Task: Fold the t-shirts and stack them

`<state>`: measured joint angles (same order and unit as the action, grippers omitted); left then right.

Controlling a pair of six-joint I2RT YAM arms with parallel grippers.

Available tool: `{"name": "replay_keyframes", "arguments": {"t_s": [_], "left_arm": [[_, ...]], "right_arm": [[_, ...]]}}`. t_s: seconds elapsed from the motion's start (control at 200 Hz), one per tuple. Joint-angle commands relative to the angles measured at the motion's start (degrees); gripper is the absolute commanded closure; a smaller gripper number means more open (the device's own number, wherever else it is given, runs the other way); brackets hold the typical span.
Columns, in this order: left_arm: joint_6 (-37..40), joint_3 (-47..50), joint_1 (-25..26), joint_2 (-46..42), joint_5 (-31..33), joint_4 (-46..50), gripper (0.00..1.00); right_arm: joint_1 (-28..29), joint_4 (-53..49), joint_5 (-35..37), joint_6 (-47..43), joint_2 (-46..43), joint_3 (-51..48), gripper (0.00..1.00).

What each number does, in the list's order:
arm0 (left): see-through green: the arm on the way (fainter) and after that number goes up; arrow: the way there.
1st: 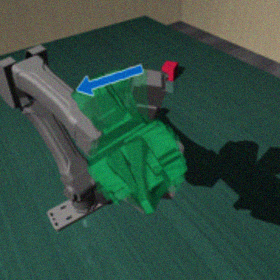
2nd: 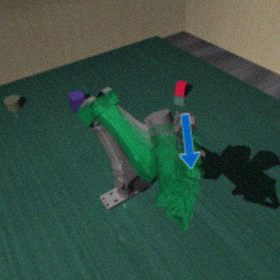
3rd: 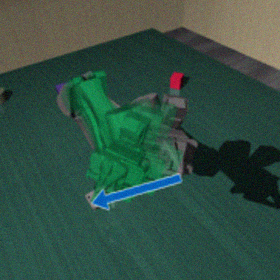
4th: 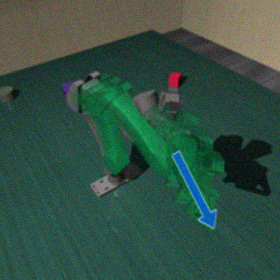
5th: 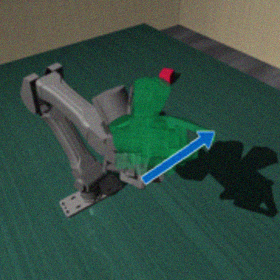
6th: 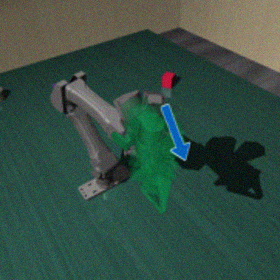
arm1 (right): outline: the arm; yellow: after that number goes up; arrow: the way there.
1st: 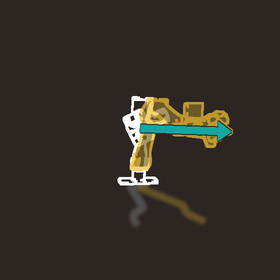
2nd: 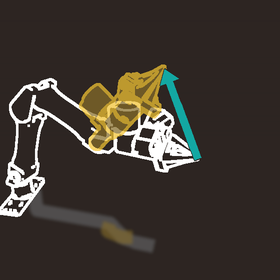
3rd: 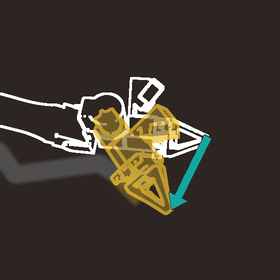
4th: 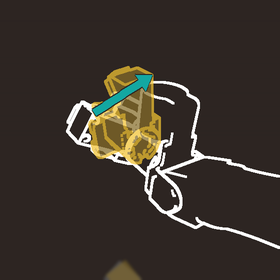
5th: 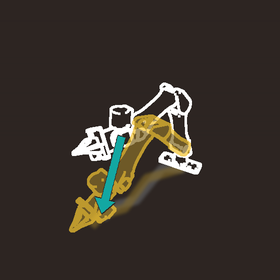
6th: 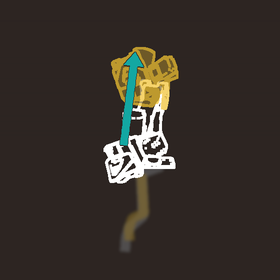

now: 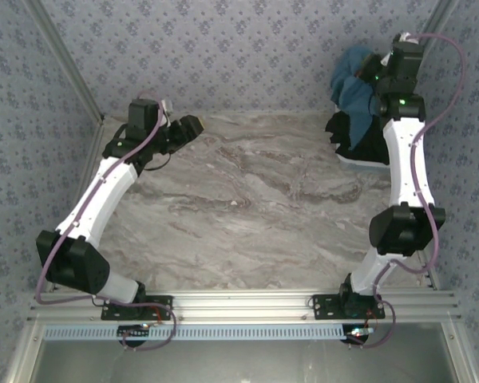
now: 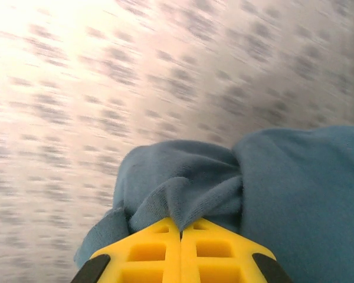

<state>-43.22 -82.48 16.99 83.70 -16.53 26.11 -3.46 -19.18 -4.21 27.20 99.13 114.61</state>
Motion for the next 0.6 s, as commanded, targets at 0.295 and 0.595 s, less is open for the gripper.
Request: {"name": "replay_keyframes", "arguments": {"t_s": [0.295,0.595], "left_arm": [[-0.02,-3.76,-1.69,-5.01,14.01,9.06,0.28],[-0.11,0.81,-1.97,-6.51,9.05,10.37,0.28]], "right_arm": [[19.44,14.19,-10.76,8.4,-6.32,-5.34,1.0],[30.58,10.13,-9.56,20.36,-9.45,-38.34,0.94]]}}
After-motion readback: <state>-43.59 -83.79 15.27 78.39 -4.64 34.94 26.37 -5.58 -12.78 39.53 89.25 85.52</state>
